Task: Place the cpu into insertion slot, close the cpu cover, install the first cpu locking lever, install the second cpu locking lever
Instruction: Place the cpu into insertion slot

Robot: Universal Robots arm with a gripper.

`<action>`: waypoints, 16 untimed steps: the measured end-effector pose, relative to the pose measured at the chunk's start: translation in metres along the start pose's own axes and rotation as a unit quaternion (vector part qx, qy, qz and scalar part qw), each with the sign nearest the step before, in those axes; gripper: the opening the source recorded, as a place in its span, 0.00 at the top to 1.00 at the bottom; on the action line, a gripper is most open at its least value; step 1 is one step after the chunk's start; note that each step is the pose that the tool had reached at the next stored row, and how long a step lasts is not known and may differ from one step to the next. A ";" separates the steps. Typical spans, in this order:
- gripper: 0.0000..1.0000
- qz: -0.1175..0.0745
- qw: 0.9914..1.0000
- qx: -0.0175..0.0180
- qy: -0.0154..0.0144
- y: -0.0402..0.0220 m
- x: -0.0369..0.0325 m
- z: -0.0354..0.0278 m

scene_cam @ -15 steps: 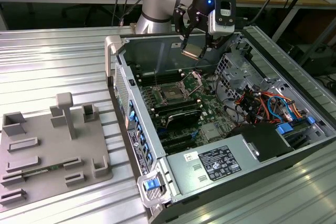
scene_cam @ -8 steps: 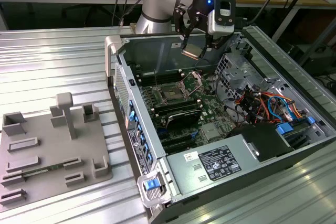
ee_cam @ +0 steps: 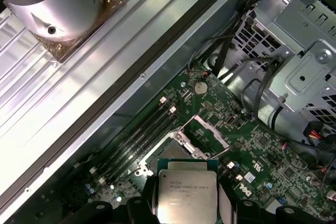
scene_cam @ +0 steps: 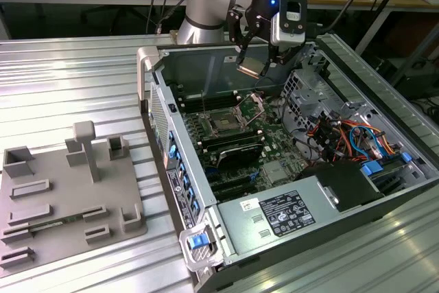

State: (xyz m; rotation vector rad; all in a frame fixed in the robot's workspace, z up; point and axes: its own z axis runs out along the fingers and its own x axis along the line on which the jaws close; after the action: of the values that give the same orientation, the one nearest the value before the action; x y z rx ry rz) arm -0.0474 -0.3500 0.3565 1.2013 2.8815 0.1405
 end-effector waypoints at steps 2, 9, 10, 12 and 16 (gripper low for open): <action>0.45 0.001 1.000 0.000 0.000 0.0000 0.0000 0.0000; 0.45 0.009 1.000 0.000 -0.001 0.0000 0.0001 0.0000; 0.45 0.010 1.000 0.000 -0.001 0.0000 0.0000 0.0000; 0.45 0.012 1.000 0.000 -0.001 0.0000 0.0000 0.0000; 0.45 0.015 1.000 0.000 -0.001 -0.0001 0.0001 0.0000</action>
State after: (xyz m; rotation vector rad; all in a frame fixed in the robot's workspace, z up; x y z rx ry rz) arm -0.0475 -0.3500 0.3565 1.2437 2.8620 0.1401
